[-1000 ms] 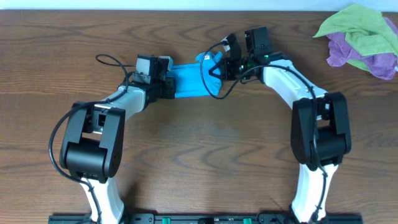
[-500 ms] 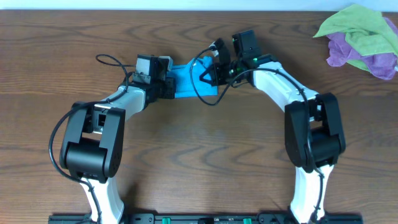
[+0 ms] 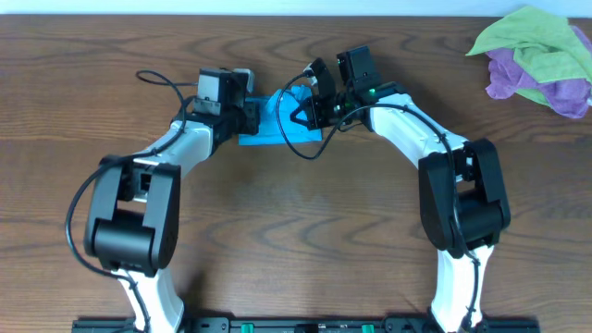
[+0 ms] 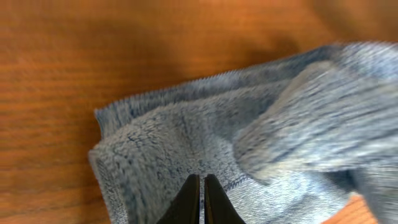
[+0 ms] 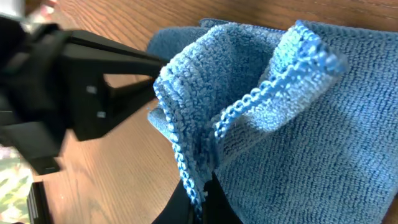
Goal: Fold the cloth
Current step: 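Fold the right end leftward over the towel toward the left gripper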
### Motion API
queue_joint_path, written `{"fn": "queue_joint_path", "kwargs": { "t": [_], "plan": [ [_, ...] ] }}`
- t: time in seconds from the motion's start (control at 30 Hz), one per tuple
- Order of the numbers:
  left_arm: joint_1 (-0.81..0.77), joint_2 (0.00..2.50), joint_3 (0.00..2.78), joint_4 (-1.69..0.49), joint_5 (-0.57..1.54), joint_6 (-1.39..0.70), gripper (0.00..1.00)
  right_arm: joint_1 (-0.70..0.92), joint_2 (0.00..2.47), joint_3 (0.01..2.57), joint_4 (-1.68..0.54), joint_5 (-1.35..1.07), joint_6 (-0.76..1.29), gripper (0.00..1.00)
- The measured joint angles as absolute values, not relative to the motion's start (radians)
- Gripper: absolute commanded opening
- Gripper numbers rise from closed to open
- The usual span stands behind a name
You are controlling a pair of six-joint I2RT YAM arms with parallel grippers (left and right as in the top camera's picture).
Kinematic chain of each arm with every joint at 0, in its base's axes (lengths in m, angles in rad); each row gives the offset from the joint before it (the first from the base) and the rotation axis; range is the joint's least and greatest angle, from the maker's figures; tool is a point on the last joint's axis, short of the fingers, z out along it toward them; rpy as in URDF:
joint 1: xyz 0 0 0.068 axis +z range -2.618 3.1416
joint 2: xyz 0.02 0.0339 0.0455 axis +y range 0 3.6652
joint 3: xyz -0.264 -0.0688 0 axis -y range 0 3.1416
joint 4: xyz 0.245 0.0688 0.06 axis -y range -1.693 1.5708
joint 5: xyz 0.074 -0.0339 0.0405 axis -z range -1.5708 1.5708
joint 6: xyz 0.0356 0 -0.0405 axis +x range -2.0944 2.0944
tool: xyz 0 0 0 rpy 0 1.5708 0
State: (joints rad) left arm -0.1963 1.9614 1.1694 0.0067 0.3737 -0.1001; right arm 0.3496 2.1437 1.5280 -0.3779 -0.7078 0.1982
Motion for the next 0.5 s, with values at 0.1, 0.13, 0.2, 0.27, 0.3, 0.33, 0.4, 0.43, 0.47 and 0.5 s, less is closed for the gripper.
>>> {"fn": "queue_joint_path", "kwargs": {
  "t": [0.1, 0.13, 0.2, 0.27, 0.3, 0.33, 0.4, 0.43, 0.47, 0.5],
  "plan": [
    [-0.196, 1.923, 1.169, 0.003, 0.374, -0.100, 0.06, 0.350, 2.144, 1.538, -0.379, -0.705, 0.198, 0.01],
    [-0.196, 1.914, 1.169, 0.002, 0.374, -0.100, 0.06, 0.350, 2.144, 1.544, -0.378, -0.704, 0.198, 0.01],
    [-0.196, 1.893, 1.170, -0.005, 0.374, -0.100, 0.06, 0.350, 2.144, 1.556, -0.378, -0.703, 0.198, 0.01],
    [-0.196, 1.877, 1.170, -0.018, 0.373, -0.099, 0.06, 0.350, 2.144, 1.565, -0.377, -0.701, 0.199, 0.01],
    [-0.195, 1.869, 1.170, -0.029, 0.373, -0.095, 0.06, 0.350, 2.144, 1.570, -0.378, -0.698, 0.200, 0.01],
    [-0.194, 1.862, 1.171, -0.036, 0.370, -0.092, 0.06, 0.350, 2.144, 1.572, -0.377, -0.697, 0.200, 0.01],
    [-0.183, 1.846, 1.171, -0.054, 0.366, -0.082, 0.06, 0.350, 2.144, 1.572, -0.378, -0.694, 0.201, 0.01],
    [-0.176, 1.840, 1.171, -0.060, 0.366, -0.080, 0.06, 0.350, 2.144, 1.572, -0.378, -0.693, 0.201, 0.01],
    [-0.164, 1.831, 1.172, -0.068, 0.366, -0.078, 0.06, 0.350, 2.144, 1.572, -0.378, -0.690, 0.201, 0.01],
    [-0.150, 1.822, 1.172, -0.076, 0.366, -0.077, 0.06, 0.351, 2.144, 1.572, -0.377, -0.690, 0.201, 0.01]
  ]
}}
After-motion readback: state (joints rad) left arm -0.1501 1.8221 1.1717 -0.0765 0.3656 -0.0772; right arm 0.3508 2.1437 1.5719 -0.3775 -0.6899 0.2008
